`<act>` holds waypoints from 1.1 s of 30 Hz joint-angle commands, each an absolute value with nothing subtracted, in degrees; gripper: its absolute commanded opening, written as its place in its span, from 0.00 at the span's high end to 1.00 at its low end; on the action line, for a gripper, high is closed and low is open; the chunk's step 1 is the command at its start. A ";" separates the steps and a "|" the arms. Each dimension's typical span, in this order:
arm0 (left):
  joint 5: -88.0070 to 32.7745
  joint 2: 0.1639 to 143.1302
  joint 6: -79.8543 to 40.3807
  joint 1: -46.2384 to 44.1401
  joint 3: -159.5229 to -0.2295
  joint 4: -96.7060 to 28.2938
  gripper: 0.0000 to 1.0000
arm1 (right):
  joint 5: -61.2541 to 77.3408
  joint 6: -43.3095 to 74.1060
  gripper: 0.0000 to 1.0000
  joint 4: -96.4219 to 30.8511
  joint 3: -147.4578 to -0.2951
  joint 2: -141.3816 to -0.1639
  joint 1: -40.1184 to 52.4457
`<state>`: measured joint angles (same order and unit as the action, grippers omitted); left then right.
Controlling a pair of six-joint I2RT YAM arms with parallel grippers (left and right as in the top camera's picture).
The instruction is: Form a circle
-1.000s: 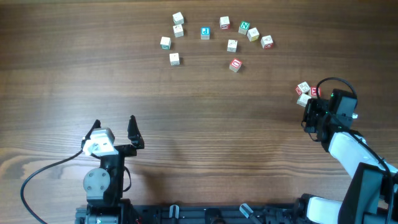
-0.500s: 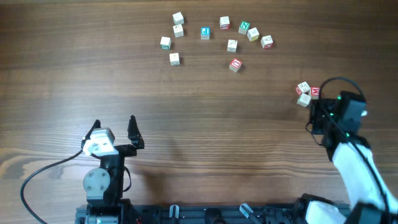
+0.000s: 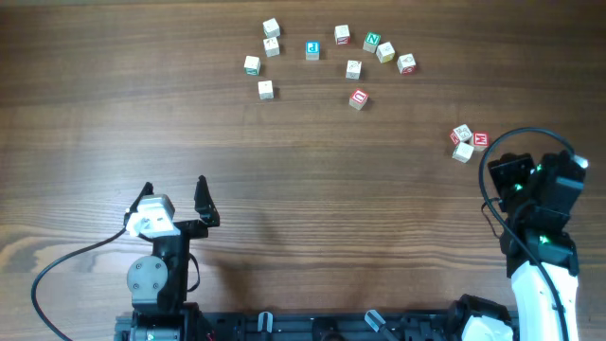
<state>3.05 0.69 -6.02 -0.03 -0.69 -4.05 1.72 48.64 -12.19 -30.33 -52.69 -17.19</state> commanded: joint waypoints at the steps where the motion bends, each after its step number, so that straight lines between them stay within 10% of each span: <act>1: 2.37 0.16 -4.71 0.34 -0.34 -3.99 0.00 | -0.25 38.98 0.96 -7.38 -31.31 -52.14 -17.34; 8: 2.37 0.16 -4.71 0.34 -0.34 -3.99 0.00 | -7.46 33.04 0.95 1.23 -31.29 -52.18 -19.03; 15: 2.37 0.16 -4.71 0.34 -0.34 -3.99 0.00 | 9.04 27.79 0.95 3.03 -31.29 -52.69 -34.63; 33: 2.37 0.16 -4.71 0.34 -0.34 -3.99 0.00 | 49.76 18.00 0.95 2.48 -31.29 -52.60 -34.46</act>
<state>3.05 0.69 -6.02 -0.03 -0.69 -4.05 45.08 20.18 5.96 -30.55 -52.71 -34.39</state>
